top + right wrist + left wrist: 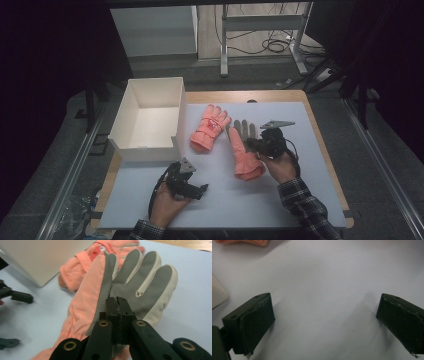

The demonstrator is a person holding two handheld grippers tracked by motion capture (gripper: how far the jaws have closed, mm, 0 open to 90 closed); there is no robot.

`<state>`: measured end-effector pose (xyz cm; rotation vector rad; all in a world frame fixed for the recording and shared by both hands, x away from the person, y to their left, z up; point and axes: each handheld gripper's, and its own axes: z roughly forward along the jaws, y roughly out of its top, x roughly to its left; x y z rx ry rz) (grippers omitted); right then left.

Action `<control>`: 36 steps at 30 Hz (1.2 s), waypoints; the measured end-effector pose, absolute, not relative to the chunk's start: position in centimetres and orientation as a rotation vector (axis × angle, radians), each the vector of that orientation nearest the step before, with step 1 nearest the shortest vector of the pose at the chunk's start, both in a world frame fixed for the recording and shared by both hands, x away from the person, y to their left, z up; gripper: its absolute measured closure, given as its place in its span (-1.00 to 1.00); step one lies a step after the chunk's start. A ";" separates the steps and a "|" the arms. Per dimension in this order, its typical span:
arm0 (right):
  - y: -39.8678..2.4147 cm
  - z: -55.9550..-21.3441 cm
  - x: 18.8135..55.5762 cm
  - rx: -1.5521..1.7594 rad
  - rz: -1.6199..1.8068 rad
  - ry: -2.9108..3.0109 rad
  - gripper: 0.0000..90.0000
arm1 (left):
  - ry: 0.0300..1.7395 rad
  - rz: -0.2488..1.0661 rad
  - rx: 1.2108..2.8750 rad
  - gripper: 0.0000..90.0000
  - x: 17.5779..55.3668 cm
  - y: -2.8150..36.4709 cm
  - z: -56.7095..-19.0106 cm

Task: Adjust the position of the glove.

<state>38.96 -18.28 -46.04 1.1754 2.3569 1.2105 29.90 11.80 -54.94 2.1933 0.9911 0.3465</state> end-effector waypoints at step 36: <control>-19.5 -50.7 33.6 1.085 1.103 2.446 0.58 | 0.994 0.344 2.191 -0.98 29.9 11.8 -54.9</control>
